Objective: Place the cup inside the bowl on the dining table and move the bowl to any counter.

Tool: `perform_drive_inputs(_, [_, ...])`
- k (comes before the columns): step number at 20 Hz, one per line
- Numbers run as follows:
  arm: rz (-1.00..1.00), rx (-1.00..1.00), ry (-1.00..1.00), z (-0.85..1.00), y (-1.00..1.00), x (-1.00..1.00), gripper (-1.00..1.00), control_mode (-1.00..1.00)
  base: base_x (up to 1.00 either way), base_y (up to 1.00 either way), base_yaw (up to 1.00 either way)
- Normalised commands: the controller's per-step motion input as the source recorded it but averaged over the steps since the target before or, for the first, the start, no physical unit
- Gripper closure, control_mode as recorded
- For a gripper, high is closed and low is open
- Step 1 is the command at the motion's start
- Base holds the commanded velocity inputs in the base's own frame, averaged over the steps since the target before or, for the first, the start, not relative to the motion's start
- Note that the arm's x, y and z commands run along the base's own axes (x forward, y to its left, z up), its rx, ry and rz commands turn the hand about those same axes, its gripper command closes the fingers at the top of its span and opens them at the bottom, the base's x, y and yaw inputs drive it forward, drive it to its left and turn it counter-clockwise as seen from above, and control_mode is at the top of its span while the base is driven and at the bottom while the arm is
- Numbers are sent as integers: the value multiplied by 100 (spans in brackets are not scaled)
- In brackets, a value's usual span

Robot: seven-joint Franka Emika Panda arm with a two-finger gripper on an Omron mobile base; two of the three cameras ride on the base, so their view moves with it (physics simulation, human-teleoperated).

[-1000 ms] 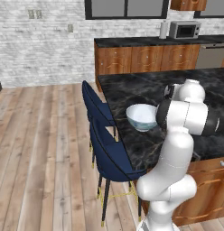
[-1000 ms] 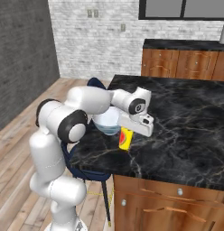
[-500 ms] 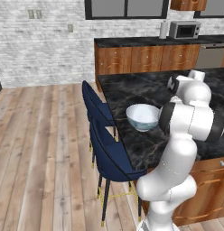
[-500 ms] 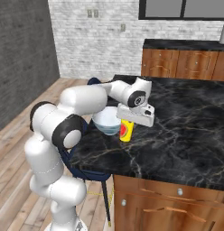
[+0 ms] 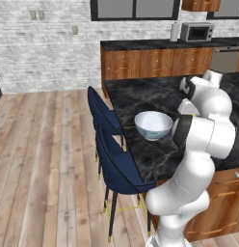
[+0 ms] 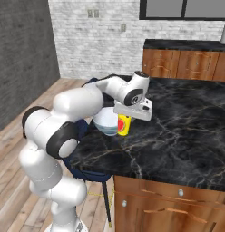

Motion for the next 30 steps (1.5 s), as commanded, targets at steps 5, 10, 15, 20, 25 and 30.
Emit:
perform_drive_inputs(5, [0, -3, 0, 25, 51, 39, 100, -100, 0, 0, 0])
perform_drive_inputs(10, [0, -2, 0, 0, 47, 62, 100, -100, 0, 0, 0])
perform_drive_inputs(15, [0, 0, 0, 0, 49, 53, 100, -100, 0, 0, 0])
perform_drive_inputs(20, [0, -4, 3, -7, 19, 55, 100, -100, 0, 0, 0])
perform_drive_inputs(25, [0, -1, 6, -24, 0, 49, 100, -100, 0, 0, 0])
perform_drive_inputs(30, [0, 0, 3, -29, 0, 32, 100, -100, 0, 0, 0])
